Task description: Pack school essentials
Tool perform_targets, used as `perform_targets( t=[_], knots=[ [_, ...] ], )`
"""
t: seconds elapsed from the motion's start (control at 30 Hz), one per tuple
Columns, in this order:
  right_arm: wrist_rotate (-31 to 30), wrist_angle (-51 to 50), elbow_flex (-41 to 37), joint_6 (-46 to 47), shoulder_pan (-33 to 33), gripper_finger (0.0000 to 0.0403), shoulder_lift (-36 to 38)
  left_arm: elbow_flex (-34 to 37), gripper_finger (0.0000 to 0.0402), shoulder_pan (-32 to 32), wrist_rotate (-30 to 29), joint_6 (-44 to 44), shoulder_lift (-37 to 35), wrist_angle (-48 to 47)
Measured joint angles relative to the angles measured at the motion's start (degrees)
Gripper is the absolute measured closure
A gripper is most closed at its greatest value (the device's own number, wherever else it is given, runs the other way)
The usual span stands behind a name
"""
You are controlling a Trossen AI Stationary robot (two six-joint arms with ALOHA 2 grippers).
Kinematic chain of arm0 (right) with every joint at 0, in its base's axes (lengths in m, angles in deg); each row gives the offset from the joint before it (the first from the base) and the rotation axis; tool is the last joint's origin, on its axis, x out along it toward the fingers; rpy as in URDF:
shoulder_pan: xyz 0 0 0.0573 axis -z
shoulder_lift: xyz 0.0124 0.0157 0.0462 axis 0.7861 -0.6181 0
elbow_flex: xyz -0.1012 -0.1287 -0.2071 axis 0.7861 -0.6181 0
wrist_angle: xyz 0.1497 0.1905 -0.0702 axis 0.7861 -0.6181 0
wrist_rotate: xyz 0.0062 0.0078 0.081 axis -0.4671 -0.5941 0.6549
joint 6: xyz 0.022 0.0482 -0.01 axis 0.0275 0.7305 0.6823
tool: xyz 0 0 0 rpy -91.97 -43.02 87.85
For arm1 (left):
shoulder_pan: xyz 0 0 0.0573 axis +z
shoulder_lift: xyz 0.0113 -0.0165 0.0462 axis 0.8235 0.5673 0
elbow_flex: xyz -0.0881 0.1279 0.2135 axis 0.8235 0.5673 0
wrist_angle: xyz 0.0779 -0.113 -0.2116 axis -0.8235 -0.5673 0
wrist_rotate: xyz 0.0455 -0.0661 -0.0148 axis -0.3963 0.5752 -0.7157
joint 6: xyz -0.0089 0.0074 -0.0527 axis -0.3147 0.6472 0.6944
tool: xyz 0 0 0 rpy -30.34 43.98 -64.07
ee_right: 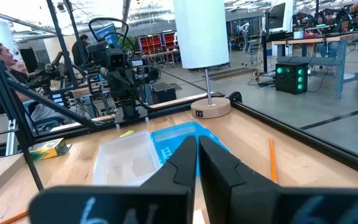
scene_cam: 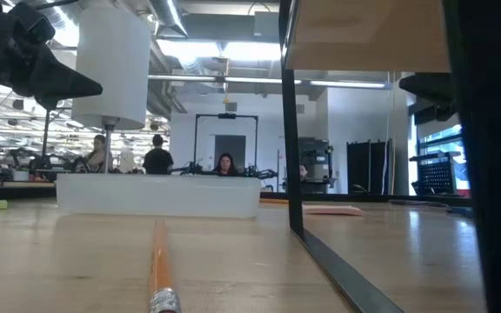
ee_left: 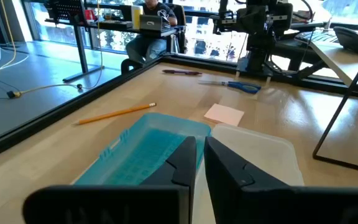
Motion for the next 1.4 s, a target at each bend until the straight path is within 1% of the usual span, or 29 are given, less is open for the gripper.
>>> perform_targets(
  t=[0.13,0.3,0.37,0.53,0.57,0.67,0.77,0.9,1.07,1.4],
  knots=[
    [0.0,0.0,0.0,0.8,0.0,0.0382,0.0,0.0,0.0374,0.0,0.0,0.0,0.0,0.0],
    [0.0,0.1,0.0,6.0,0.0,0.0382,0.0,0.0,0.0374,0.0,0.0,0.0,0.0,0.0],
    [0.0,0.7,0.0,6.3,0.0,0.0382,0.0,0.0,0.0374,0.0,0.0,0.0,0.0,0.0],
    [4.3,6.8,0.3,3.9,0.0,0.0385,0.0,0.0,0.0374,0.0,0.0,0.0,0.0,0.0],
    [4.6,6.7,1.0,3.2,0.0,0.0388,0.0,0.0,0.0374,0.0,0.0,0.0,0.0,0.0],
    [1.6,4.2,4.8,2.7,0.0,0.0397,-0.5,0.0,0.0374,0.0,0.0,0.0,0.0,0.0],
    [-1.4,0.1,9.2,0.4,0.0,0.0397,-2.7,0.0,0.0374,0.0,0.0,0.0,0.0,0.0],
    [-4.8,-5.2,16.6,0.4,0.0,0.0399,-8.7,0.0,0.0374,0.0,0.0,0.0,0.0,0.0],
    [-8.9,-13.8,28.0,3.1,0.0,0.0400,-20.8,0.0,0.0374,0.0,0.0,0.0,0.0,0.0],
    [-8.4,-36.2,53.3,8.6,0.0,0.0401,-48.5,0.0,0.0374,0.0,0.0,0.0,0.0,0.1]
  ],
)
